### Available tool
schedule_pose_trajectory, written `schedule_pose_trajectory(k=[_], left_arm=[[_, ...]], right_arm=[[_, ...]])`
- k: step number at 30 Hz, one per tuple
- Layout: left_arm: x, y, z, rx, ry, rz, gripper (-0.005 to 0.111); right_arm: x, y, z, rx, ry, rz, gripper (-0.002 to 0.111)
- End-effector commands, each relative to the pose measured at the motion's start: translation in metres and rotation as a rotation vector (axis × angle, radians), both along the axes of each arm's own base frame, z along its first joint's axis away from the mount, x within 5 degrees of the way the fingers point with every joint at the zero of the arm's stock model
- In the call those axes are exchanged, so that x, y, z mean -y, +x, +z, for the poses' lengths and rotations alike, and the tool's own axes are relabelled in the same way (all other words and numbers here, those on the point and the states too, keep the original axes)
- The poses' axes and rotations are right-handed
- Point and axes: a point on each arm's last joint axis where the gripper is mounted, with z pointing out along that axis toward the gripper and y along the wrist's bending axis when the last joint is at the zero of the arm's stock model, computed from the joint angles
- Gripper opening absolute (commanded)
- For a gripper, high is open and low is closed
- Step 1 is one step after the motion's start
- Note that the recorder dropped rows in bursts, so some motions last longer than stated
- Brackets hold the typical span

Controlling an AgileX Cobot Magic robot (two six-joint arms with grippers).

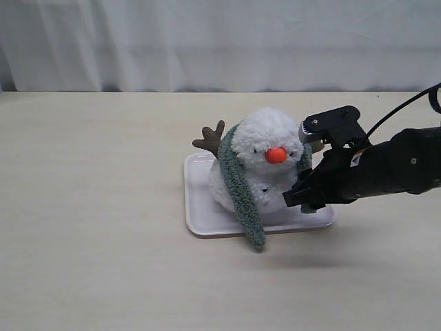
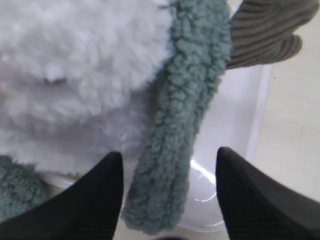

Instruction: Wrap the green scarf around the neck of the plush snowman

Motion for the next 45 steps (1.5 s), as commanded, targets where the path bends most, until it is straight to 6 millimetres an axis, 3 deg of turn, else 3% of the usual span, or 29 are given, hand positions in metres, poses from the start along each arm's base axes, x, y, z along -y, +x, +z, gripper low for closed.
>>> schedule_pose_trajectory(k=[1,6,15,27,33,45], left_arm=[[0.001,0.0,0.0,0.006,0.0,-0.009,0.0],[0.001,0.0,0.0,0.006,0.0,-0.009,0.0],[0.001,0.0,0.0,0.006,0.0,-0.009,0.0],[0.001,0.0,0.0,0.006,0.0,-0.009,0.0],[0.001,0.0,0.0,0.006,0.0,-0.009,0.0],[0.001,0.0,0.0,0.006,0.0,-0.009,0.0]], right_arm=[[0.001,0.002,-0.01,-0.011,-0.033,0.032,0.037],[0.001,-0.001,-0.012,-0.048,-0.044,0.04,0.004],[0.003,-0.01,-0.013,-0.137,-0.07,0.066,0.004],[0.005,-0.024,0.031,-0.078,0.011,0.021,0.004],[0.004,-0.034,0.02,-0.238,0.015,0.013,0.004],[0.004,-0.032,-0.014,-0.388,-0.052,0.029,0.004]])
